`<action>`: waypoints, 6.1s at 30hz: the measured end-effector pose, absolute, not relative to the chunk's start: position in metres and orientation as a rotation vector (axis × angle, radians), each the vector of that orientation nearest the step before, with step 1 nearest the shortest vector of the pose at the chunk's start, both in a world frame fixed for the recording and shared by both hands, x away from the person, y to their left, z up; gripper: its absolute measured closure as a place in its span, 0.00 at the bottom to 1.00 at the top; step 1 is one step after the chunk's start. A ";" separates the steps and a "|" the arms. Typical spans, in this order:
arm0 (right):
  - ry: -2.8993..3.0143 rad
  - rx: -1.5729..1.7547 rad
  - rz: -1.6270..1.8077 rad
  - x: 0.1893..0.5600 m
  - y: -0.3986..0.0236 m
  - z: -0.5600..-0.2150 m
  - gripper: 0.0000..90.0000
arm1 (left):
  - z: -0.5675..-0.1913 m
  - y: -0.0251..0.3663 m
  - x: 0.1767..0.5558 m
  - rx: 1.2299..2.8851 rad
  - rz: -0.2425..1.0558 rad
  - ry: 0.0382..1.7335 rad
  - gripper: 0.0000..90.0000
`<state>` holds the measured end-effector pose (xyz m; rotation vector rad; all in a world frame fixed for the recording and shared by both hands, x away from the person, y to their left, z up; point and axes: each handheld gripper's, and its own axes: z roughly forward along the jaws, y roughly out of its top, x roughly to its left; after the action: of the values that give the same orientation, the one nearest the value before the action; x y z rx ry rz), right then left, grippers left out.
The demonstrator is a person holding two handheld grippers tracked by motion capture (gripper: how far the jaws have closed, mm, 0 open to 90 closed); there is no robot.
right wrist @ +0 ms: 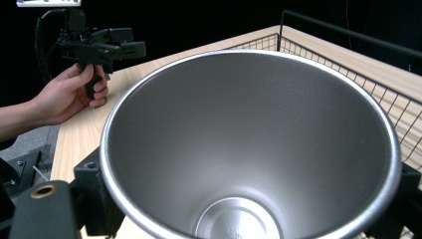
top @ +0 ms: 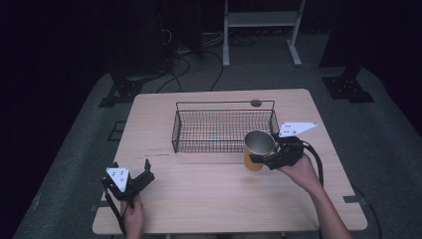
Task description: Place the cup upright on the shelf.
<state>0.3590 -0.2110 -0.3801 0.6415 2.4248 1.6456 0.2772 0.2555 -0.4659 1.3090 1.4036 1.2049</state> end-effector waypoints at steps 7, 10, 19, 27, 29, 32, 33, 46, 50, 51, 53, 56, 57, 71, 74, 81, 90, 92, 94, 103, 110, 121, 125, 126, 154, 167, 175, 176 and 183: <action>2.445 0.623 1.653 0.372 -0.205 -0.368 0.14 | -0.466 0.256 0.277 1.312 1.202 1.406 0.00; 2.442 0.620 1.669 0.377 -0.203 -0.364 0.14 | -0.466 0.256 0.277 1.312 1.199 1.405 0.00; 2.452 0.632 1.682 0.390 -0.204 -0.356 0.14 | -0.466 0.256 0.277 1.310 1.197 1.405 0.00; 2.452 0.642 1.695 0.400 -0.204 -0.350 0.14 | -0.466 0.256 0.277 1.311 1.196 1.406 0.00; 2.463 0.644 1.685 0.405 -0.204 -0.347 0.14 | -0.466 0.256 0.277 1.311 1.196 1.406 0.00; 2.472 0.646 1.685 0.409 -0.203 -0.345 0.14 | -0.466 0.256 0.277 1.311 1.195 1.405 0.00; 2.464 0.644 1.685 0.410 -0.202 -0.343 0.14 | -0.466 0.256 0.277 1.310 1.195 1.407 0.00; 2.498 0.639 1.642 0.434 -0.188 -0.327 0.14 | -0.466 0.257 0.277 1.313 1.191 1.407 0.00; 2.493 0.639 1.646 0.439 -0.185 -0.326 0.14 | -0.466 0.256 0.277 1.313 1.191 1.406 0.00; 2.499 0.642 1.645 0.440 -0.185 -0.326 0.14 | -0.466 0.256 0.277 1.312 1.191 1.406 0.00; 2.503 0.642 1.641 0.442 -0.185 -0.326 0.14 | -0.466 0.256 0.277 1.313 1.192 1.405 0.00; 2.512 0.643 1.619 0.448 -0.181 -0.324 0.14 | -0.466 0.256 0.277 1.314 1.193 1.404 0.00; 2.512 0.643 1.619 0.448 -0.181 -0.324 0.14 | -0.466 0.256 0.277 1.314 1.193 1.404 0.00; 2.516 0.626 1.618 0.472 -0.165 -0.321 0.14 | -0.466 0.256 0.277 1.314 1.190 1.403 0.00; 2.522 0.645 1.622 0.477 -0.163 -0.326 0.14 | -0.466 0.256 0.277 1.314 1.190 1.404 0.00; 2.528 0.676 1.631 0.486 -0.162 -0.334 0.14 | -0.466 0.257 0.277 1.312 1.190 1.405 0.00; 2.529 0.670 1.612 0.495 -0.152 -0.327 0.14 | -0.466 0.256 0.278 1.313 1.190 1.404 0.00; 2.537 0.670 1.612 0.496 -0.151 -0.326 0.14 | -0.466 0.256 0.278 1.315 1.190 1.403 0.00; 2.552 0.660 1.594 0.500 -0.146 -0.325 0.14 | -0.466 0.256 0.278 1.314 1.190 1.403 0.00; 2.573 0.659 1.586 0.508 -0.139 -0.334 0.14 | -0.466 0.257 0.278 1.313 1.189 1.404 0.00; 2.605 0.684 1.562 0.519 -0.135 -0.352 0.14 | -0.466 0.257 0.278 1.313 1.188 1.405 0.00; 2.627 0.713 1.546 0.527 -0.131 -0.368 0.14 | -0.466 0.256 0.278 1.315 1.191 1.400 0.00; 2.644 0.721 1.530 0.529 -0.128 -0.375 0.14 | -0.466 0.256 0.278 1.318 1.192 1.398 0.00; 2.651 0.721 1.530 0.530 -0.127 -0.377 0.14 | -0.466 0.256 0.278 1.318 1.192 1.399 0.00; 2.676 0.767 1.427 0.533 -0.131 -0.418 0.14 | -0.466 0.257 0.278 1.314 1.189 1.401 0.00; 2.668 0.728 1.424 0.529 -0.133 -0.418 0.13 | -0.466 0.256 0.278 1.316 1.190 1.401 0.00; 2.674 0.716 1.409 0.528 -0.134 -0.416 0.10 | -0.466 0.256 0.278 1.317 1.191 1.400 0.00; 2.675 0.711 1.397 0.527 -0.133 -0.415 0.09 | -0.466 0.256 0.278 1.318 1.191 1.400 0.00; 2.695 0.713 1.345 0.525 -0.132 -0.416 0.03 | -0.466 0.256 0.278 1.319 1.194 1.399 0.00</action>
<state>0.5249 -0.1317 -0.4159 0.7127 2.6946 1.3452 0.2780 0.2561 -0.4662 1.3188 1.3991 1.1936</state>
